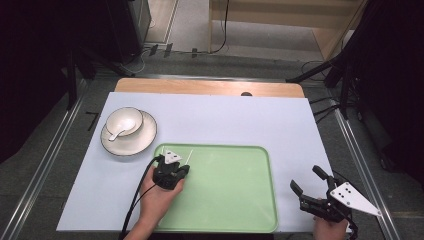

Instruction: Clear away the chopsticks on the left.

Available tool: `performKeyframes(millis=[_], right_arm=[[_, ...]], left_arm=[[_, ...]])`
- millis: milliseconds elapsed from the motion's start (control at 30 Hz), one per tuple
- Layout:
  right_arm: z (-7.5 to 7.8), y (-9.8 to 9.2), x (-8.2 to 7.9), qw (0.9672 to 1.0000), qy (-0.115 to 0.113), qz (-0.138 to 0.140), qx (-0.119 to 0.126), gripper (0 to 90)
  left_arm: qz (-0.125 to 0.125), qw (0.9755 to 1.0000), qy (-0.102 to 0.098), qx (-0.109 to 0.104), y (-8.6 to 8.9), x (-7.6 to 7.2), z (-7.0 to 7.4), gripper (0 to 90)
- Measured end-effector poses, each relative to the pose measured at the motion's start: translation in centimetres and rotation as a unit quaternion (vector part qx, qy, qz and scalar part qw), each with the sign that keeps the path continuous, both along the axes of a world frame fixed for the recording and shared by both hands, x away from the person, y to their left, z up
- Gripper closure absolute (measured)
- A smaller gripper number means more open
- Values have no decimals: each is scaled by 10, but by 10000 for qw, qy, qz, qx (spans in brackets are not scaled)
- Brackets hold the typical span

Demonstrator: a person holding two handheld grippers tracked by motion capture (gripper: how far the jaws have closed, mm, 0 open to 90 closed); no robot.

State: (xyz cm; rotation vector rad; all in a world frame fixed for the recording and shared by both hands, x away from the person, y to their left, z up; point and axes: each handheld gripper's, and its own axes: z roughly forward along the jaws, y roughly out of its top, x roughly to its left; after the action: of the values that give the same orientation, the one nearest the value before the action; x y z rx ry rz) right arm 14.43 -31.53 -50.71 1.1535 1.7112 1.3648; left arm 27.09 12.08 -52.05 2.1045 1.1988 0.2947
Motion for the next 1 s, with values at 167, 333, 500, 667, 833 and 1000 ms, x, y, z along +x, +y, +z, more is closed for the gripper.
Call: performKeyframes(millis=[167,333,500,667,833,1000], right_arm=[[0,-1,0,10000,4,-14,12,130],[0,-1,0,10000,-6,-2,-8,130],[-1,-1,0,10000,4,-4,0,130],[-1,-1,1,10000,17,8,10,130],[-1,0,1,10000,21,5,-9,130],[-2,-1,1,10000,24,7,0,130]], left_arm=[[219,9998,27,-25,11,5,1,900],[324,9995,13,12,18,9,1,900],[389,9992,-10,-49,25,7,1,900],[386,9992,18,-79,29,8,1,900],[364,9992,35,-136,32,9,1,893],[-107,9986,-69,-514,39,5,5,729]])
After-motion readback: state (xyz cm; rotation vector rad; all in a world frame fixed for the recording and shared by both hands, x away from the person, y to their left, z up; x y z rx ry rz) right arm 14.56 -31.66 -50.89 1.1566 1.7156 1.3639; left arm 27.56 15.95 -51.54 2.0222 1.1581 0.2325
